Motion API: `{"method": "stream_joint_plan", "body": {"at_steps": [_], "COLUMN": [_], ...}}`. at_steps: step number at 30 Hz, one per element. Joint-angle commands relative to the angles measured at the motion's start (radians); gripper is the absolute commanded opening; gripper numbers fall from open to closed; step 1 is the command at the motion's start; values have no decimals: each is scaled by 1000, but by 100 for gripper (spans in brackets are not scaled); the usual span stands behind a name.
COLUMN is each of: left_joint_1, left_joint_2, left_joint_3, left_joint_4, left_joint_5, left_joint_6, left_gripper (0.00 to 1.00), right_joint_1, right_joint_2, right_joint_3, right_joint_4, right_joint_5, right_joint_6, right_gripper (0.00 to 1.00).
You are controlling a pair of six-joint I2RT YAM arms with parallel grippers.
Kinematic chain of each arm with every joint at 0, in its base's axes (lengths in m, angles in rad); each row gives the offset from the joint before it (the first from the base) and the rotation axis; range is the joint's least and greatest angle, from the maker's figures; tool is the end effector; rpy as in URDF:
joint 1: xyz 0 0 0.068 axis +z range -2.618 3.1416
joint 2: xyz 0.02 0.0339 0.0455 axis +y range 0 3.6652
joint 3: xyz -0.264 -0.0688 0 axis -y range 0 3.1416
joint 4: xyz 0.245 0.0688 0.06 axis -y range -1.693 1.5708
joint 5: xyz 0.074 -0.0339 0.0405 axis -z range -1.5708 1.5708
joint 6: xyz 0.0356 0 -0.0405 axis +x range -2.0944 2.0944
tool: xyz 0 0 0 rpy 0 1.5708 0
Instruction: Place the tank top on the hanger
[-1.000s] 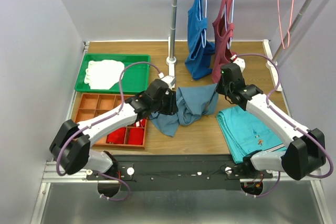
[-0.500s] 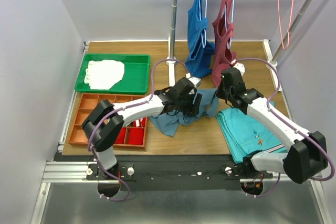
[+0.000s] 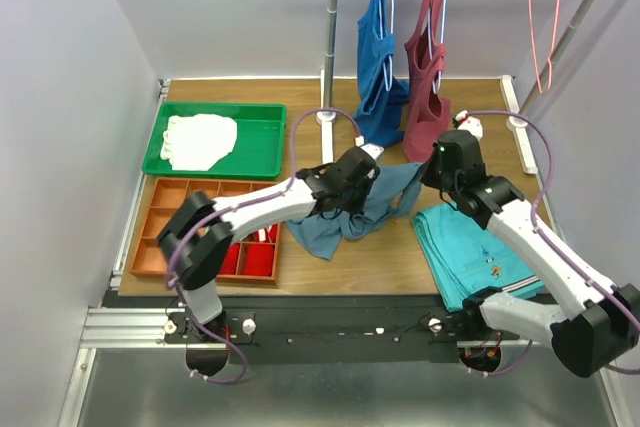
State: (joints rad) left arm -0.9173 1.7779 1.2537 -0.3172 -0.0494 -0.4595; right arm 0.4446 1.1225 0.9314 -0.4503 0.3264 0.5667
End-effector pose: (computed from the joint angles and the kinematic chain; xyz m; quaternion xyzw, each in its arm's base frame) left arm 0.2382 -0.3081 0.2195 0.2033 0.9116 -0.2087 0.2900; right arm 0.2250 0.0946 0.2993 0.1265 0.8760 0.0871 0.4572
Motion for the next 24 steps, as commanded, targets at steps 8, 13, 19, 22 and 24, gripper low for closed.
{"method": "stream_joint_plan", "body": {"at_steps": [8, 13, 19, 22, 24], "left_joint_1": [-25, -25, 38, 180, 285], "left_joint_2": [-472, -518, -508, -479, -433], "left_joint_3": [295, 440, 377, 167, 14], "left_joint_4": [-233, -333, -332, -226, -90], "left_joint_5": [-64, -90, -61, 180, 294], "left_joint_6": [19, 5, -22, -80, -120], "left_gripper": [0, 0, 0, 0, 0], "right_joint_1": [-4, -4, -3, -4, -4], "right_joint_2": [-165, -101, -50, -32, 3], "right_joint_3": [409, 631, 664, 504, 337], "right_joint_4": [-22, -54, -108, -128, -85], "right_joint_5": [-36, -101, -113, -87, -87], "right_joint_6": [-45, -56, -56, -41, -31], "right_gripper": [1, 1, 1, 1, 1]}}
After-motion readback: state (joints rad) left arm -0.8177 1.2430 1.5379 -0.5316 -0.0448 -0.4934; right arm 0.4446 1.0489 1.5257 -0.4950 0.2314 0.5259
